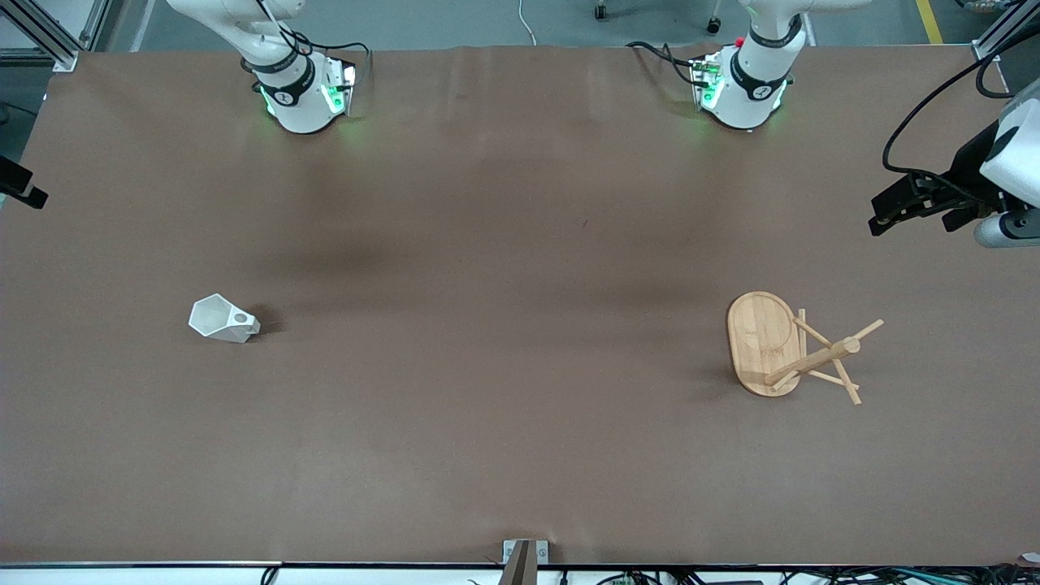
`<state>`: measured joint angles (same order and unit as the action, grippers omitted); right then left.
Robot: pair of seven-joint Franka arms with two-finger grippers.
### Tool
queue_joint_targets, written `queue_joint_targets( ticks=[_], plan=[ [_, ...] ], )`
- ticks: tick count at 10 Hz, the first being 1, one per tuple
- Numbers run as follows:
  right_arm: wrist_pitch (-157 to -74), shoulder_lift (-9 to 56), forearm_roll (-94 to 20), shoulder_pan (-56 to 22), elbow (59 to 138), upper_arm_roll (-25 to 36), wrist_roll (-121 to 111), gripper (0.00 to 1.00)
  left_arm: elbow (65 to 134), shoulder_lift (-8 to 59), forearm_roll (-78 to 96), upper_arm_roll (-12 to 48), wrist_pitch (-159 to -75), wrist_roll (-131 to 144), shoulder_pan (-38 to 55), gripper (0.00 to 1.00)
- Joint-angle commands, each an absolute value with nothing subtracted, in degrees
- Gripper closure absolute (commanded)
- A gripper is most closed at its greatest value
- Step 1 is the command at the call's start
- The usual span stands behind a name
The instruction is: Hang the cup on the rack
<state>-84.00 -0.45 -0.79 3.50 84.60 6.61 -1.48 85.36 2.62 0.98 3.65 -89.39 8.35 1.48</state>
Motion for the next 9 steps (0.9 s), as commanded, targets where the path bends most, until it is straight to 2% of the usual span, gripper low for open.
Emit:
queue_joint_targets(
  ticks=[1, 9],
  plan=[
    [-83.9, -1.0, -0.2, 4.1, 85.0, 6.2, -0.9, 0.0, 86.4, 3.2, 0.1, 3.8, -89.0, 5.0, 1.1, 0.0],
    [-84.3, -0.4, -0.4, 4.7, 85.1, 6.3, -1.1, 0.0, 86.2, 3.5, 0.1, 3.9, -89.2, 6.2, 1.2, 0.0]
  ],
)
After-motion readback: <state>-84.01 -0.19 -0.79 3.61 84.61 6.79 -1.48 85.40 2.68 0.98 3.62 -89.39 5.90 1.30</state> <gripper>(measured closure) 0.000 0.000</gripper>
